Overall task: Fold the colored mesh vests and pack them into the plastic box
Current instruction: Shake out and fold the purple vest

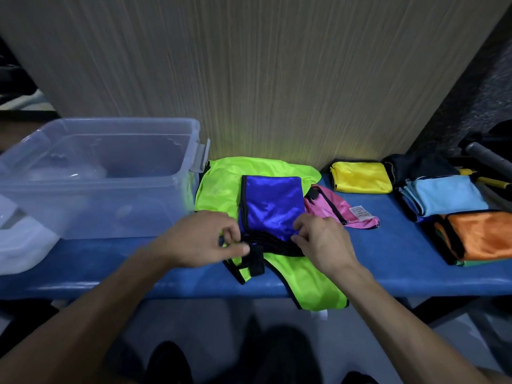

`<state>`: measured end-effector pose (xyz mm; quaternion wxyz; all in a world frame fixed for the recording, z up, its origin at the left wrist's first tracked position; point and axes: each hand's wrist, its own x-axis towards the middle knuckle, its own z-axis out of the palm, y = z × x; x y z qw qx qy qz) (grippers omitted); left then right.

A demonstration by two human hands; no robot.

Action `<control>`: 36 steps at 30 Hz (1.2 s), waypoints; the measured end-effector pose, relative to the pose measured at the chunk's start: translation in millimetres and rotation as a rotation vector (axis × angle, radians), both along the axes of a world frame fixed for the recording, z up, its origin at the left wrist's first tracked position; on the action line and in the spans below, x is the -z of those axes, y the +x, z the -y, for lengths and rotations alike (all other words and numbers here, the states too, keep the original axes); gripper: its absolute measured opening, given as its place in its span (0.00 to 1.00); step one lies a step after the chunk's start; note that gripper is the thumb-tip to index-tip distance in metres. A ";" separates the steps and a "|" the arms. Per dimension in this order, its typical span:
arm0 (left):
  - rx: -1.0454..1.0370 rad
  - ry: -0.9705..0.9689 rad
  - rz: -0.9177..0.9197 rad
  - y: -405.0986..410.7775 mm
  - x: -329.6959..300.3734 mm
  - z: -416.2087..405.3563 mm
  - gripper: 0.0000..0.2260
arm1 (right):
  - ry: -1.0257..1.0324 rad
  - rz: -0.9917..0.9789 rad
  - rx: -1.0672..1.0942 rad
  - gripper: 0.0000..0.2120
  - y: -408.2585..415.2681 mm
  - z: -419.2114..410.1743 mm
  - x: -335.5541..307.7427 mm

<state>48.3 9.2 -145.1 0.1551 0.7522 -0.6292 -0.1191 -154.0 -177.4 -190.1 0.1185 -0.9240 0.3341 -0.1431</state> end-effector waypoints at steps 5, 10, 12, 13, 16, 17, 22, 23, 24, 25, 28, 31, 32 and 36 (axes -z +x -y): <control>-0.102 0.063 0.220 -37.6 22.2 -9.0 0.18 | -0.195 -0.051 -0.208 0.11 -11.5 -11.7 -2.9; -0.182 -0.055 0.211 -53.8 33.9 -7.5 0.07 | -0.306 -0.176 -0.275 0.22 -14.4 -19.6 2.6; -0.152 -0.078 0.219 -60.3 37.9 -6.0 0.06 | -0.355 -0.177 -0.280 0.22 -10.2 -22.1 6.9; -0.134 -0.069 0.248 -63.4 40.9 -4.6 0.06 | -0.379 -0.164 -0.290 0.21 -8.6 -21.5 9.4; -0.129 -0.107 0.303 -70.0 46.9 0.2 0.12 | -0.407 -0.120 -0.313 0.20 -6.7 -16.5 12.3; -0.134 -0.111 0.307 -71.0 48.2 1.2 0.16 | -0.410 -0.111 -0.320 0.20 -6.8 -15.1 12.5; -0.075 -0.146 0.436 -70.8 53.4 5.5 0.18 | -0.399 -0.124 -0.331 0.22 -6.1 -12.5 13.0; -0.042 -0.168 0.482 -70.5 55.4 5.7 0.15 | -0.407 -0.121 -0.333 0.23 -5.8 -12.0 13.2; -0.022 -0.165 0.513 -70.8 56.5 5.6 0.14 | -0.416 -0.113 -0.335 0.25 -5.3 -12.1 13.5; -0.019 -0.167 0.537 -71.3 58.4 5.7 0.14 | -0.429 -0.101 -0.339 0.29 -4.2 -12.4 13.7; -0.015 -0.233 0.505 -69.9 59.4 4.2 0.10 | -0.499 -0.089 -0.359 0.38 -1.7 -16.0 13.3; 0.051 -0.340 0.417 -56.8 47.6 1.6 0.07 | -0.588 -0.096 -0.350 0.36 -1.2 -18.8 12.5; 0.077 -0.332 0.374 -50.5 43.2 0.7 0.09 | -0.604 -0.100 -0.349 0.35 -1.4 -19.9 12.6; 0.042 -0.187 0.020 -26.4 36.1 5.6 0.09 | -0.609 -0.126 -0.366 0.33 -1.7 -21.3 15.6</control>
